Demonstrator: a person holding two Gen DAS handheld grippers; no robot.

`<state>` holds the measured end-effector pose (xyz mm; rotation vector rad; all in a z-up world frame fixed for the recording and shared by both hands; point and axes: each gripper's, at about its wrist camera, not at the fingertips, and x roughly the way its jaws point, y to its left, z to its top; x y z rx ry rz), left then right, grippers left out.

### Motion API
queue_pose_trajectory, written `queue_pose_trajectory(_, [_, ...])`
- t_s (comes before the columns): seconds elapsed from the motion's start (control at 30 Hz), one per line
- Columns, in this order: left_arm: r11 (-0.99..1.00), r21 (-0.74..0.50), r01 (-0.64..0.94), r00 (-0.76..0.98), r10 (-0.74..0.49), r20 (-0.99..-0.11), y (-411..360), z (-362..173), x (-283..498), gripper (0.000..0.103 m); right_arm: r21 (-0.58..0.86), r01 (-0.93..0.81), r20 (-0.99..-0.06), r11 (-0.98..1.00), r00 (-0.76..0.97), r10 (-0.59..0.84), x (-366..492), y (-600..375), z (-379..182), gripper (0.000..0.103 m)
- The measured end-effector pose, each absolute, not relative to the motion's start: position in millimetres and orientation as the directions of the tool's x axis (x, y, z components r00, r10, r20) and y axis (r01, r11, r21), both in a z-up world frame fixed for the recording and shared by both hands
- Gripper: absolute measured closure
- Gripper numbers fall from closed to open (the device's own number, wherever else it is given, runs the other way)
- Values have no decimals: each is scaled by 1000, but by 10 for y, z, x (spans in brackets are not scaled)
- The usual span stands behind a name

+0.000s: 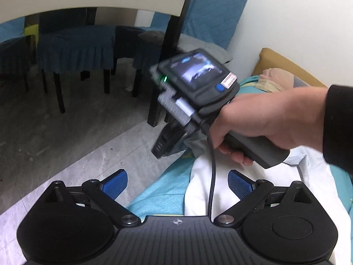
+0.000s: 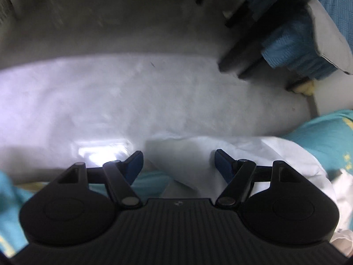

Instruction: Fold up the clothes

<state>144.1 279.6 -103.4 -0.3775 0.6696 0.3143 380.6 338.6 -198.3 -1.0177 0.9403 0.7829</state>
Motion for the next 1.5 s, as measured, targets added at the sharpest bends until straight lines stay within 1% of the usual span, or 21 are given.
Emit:
queue_pose_trajectory(0.07, [881, -228, -414, 735, 176, -655, 2854, -1021, 1426, 4, -402, -834, -878, 378, 468, 101, 3816, 3370, -1989, 53])
queue_pose_trajectory(0.1, [878, -223, -423, 731, 185, -657, 2884, -1014, 1418, 4, -426, -808, -855, 407, 507, 112, 3819, 3346, -1957, 87])
queue_pose_trajectory(0.13, [874, -224, -431, 731, 193, -654, 2887, -1002, 1398, 4, -445, -776, -825, 447, 549, 132, 3822, 3297, -1876, 96])
queue_pose_trajectory(0.27, [853, -249, -458, 746, 217, -629, 2937, -960, 1372, 4, -453, -660, -685, 599, 688, 240, 3745, 2969, -1318, 99])
queue_pose_trajectory(0.37, [846, -291, -446, 769, 195, -609, 2971, -881, 1303, 4, -365, -546, -569, 754, 772, 284, 3681, 2472, -780, 99])
queue_pose_trajectory(0.47, [839, -342, -423, 792, 158, -590, 2996, -804, 1222, 4, -242, -401, -439, 884, 857, 268, 3539, 1774, -338, 99])
queue_pose_trajectory(0.53, [838, -367, -403, 803, 132, -581, 2975, -769, 1174, 4, -161, -269, -378, 950, 906, 192, 3436, 1261, -236, 99])
queue_pose_trajectory(0.57, [841, -374, -390, 807, 117, -579, 2953, -760, 1162, 4, -115, -199, -361, 973, 921, 146, 3391, 1001, -229, 99])
queue_pose_trajectory(0.63, [856, -372, -359, 812, 90, -577, 2888, -739, 1143, 4, -37, -63, -374, 997, 926, 45, 3335, 516, -353, 99])
queue_pose_trajectory(0.7, [877, -353, -327, 812, 69, -580, 2781, -744, 1139, 4, 16, 24, -435, 1000, 900, -15, 3332, 133, -645, 98])
queue_pose_trajectory(0.77, [896, -332, -293, 811, 49, -583, 2671, -751, 1137, 4, 57, 71, -500, 996, 866, -33, 3335, -179, -921, 96])
queue_pose_trajectory(0.87, [923, -300, -242, 807, 20, -590, 2504, -763, 1134, 4, 138, 41, -572, 990, 819, 46, 3329, -416, -1118, 94])
queue_pose_trajectory(0.9, [930, -290, -224, 806, 10, -592, 2449, -767, 1133, 4, 145, 28, -581, 989, 812, 63, 3312, -431, -1112, 90])
queue_pose_trajectory(0.93, [933, -283, -220, 805, 10, -593, 2403, -767, 1138, 4, 153, 15, -589, 988, 804, 79, 3296, -446, -1106, 69])
queue_pose_trajectory(0.97, [938, -271, -216, 807, 15, -590, 2360, -764, 1137, 4, 162, 2, -592, 987, 800, 96, 3271, -456, -1096, 56])
queue_pose_trajectory(1.0, [943, -262, -204, 809, 12, -587, 2308, -754, 1127, 4, 175, -14, -580, 985, 807, 114, 3219, -452, -1063, 31])
queue_pose_trajectory(1.03, [945, -263, -192, 811, 2, -585, 2268, -752, 1125, 4, 194, -34, -566, 980, 813, 140, 3152, -442, -997, 17])
queue_pose_trajectory(1.2, [955, -252, -155, 806, -26, -591, 2169, -754, 1105, 5, 259, -109, -533, 960, 813, 236, 2710, -487, -599, 17])
queue_pose_trajectory(1.27, [949, -276, -150, 793, -51, -607, 2190, -708, 1074, 5, 273, -136, -520, 952, 812, 265, 2424, -527, -414, 17])
queue_pose_trajectory(1.33, [932, -328, -151, 772, -97, -628, 2252, -663, 1032, 5, 292, -169, -513, 941, 803, 303, 2070, -608, -266, 17])
queue_pose_trajectory(1.5, [910, -356, -214, 704, -109, -702, 2304, -581, 864, 7, 337, -194, -496, 921, 795, 349, 1227, -914, -111, 17])
